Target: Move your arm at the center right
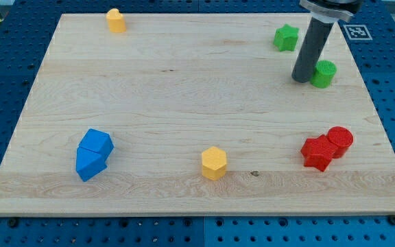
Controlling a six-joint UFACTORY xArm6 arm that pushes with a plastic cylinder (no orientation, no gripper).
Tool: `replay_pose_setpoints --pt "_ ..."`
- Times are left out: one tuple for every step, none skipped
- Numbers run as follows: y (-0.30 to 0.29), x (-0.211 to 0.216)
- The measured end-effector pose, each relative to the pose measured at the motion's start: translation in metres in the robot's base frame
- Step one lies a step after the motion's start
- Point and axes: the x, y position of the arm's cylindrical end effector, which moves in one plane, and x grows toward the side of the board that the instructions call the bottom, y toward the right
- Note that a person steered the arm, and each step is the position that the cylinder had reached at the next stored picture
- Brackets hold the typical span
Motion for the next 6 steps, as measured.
replay_pose_setpoints --pt "0.002 0.005" --pt "0.004 0.005" --pt "-0.003 0.017" --pt "0.002 0.04" --pt "0.026 0.067" --pt "0.074 0.074"
